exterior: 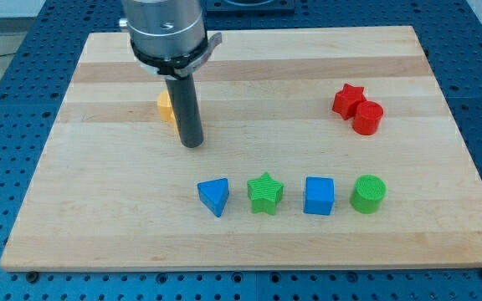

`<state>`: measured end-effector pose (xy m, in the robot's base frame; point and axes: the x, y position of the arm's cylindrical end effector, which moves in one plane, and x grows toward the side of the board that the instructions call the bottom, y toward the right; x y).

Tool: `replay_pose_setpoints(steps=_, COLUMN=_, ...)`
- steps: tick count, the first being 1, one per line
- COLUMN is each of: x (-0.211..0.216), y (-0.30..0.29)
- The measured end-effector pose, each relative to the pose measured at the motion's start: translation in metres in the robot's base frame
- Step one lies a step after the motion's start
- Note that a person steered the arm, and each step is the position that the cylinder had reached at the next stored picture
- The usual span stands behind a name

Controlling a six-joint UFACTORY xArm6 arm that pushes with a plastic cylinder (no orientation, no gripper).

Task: Move the blue triangle below the yellow hexagon

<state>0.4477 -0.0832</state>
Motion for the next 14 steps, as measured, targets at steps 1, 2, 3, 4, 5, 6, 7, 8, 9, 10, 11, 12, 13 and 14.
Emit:
replay_pose_setpoints(steps=1, x=0.028, y=-0.005)
replay_pose_setpoints(steps=2, x=0.047, y=-0.002)
replay_pose_setpoints(steps=3, x=0.048, y=0.010)
replay_pose_setpoints(steps=4, x=0.048, y=0.035)
replay_pose_setpoints(steps=5, x=0.050, y=0.035)
replay_pose_setpoints(steps=6, x=0.066, y=-0.009)
replay_pose_setpoints(steps=7, x=0.090, y=-0.038)
replay_pose_setpoints(steps=8, x=0.123, y=-0.026)
replay_pose_setpoints(steps=9, x=0.137, y=0.024)
replay_pose_setpoints(steps=10, x=0.133, y=0.065)
replay_pose_setpoints(steps=11, x=0.123, y=0.068)
replay_pose_setpoints(steps=12, x=0.111, y=0.059)
replay_pose_setpoints(steps=13, x=0.107, y=0.044)
replay_pose_setpoints(steps=14, x=0.107, y=0.021)
